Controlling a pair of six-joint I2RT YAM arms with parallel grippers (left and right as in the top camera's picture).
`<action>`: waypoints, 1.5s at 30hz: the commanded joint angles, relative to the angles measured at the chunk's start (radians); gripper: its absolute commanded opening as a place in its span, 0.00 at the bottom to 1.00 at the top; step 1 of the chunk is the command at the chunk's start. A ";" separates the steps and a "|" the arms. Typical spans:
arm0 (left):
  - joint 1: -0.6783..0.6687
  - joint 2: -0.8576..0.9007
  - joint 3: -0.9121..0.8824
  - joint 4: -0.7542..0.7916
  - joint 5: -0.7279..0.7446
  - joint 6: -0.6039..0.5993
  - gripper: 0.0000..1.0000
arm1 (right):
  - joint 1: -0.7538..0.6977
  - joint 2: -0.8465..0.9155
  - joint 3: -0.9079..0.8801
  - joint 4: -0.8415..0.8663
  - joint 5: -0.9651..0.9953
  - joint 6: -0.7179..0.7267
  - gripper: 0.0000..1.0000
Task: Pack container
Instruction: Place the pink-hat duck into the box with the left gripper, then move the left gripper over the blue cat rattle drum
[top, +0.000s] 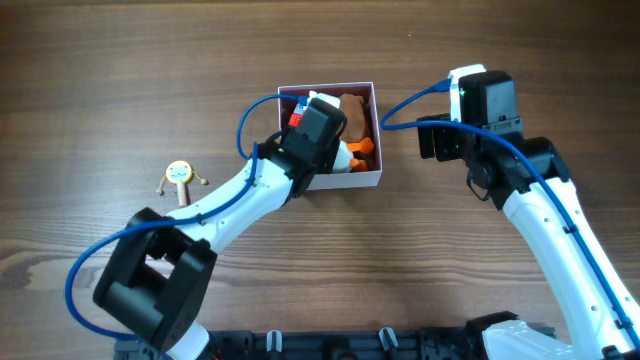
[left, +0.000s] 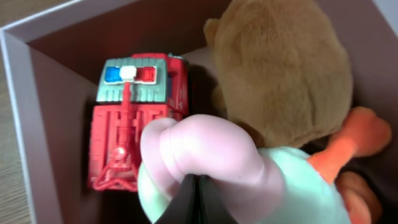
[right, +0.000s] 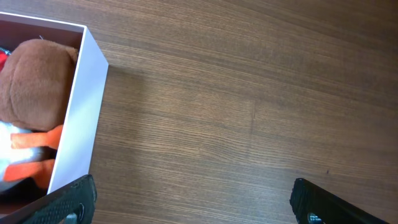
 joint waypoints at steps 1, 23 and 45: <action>-0.004 0.035 0.000 -0.012 0.024 -0.031 0.04 | 0.000 -0.006 0.011 0.003 0.017 0.020 0.99; -0.003 -0.140 0.023 -0.066 0.016 -0.030 0.15 | 0.000 -0.006 0.011 0.003 0.017 0.020 1.00; 0.566 -0.293 -0.042 -0.582 0.039 -0.532 0.96 | 0.000 -0.006 0.011 0.003 0.017 0.020 1.00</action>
